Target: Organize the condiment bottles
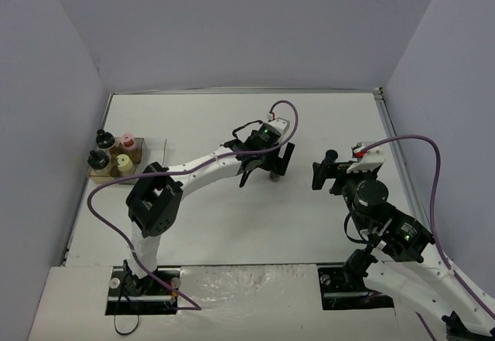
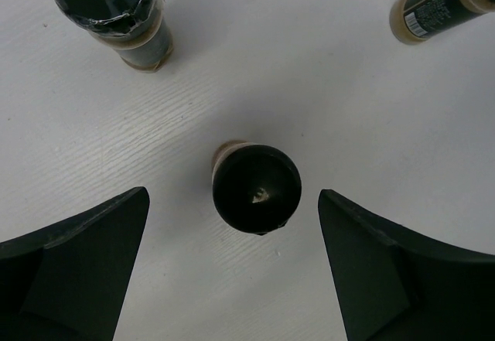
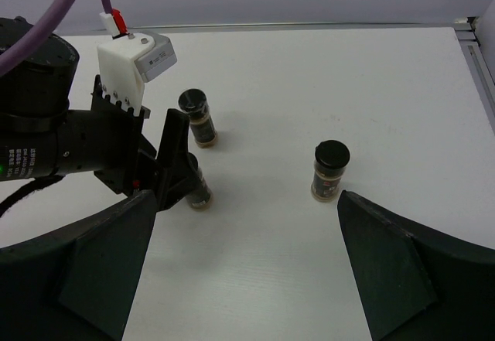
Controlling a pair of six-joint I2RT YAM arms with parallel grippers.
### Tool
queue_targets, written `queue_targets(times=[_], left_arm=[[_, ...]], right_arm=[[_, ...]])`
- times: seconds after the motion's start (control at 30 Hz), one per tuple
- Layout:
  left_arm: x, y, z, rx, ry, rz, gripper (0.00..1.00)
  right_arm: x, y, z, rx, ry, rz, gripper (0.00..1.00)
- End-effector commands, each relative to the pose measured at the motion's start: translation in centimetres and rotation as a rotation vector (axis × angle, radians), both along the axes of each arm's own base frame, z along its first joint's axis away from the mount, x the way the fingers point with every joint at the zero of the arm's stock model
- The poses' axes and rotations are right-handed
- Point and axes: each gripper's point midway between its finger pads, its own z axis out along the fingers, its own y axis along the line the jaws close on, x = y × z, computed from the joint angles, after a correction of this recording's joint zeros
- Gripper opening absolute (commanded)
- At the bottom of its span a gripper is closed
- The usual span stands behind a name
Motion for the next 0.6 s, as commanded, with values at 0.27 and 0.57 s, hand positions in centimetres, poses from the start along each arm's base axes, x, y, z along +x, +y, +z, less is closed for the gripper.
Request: queue_targets(times=[0.27,0.57], left_arm=[[2.9,-1.7,2.7,-0.068,-0.113,0.052,0.64],[2.8,-0.7,3.4,-0.064,-0.144,0.064,0.34]], right_arm=[[-0.3,-1.2,2.5,0.080,-0.057,-0.052,1.00],[-0.2,-1.1,1.9,0.070,-0.041,-0.052,1.00]])
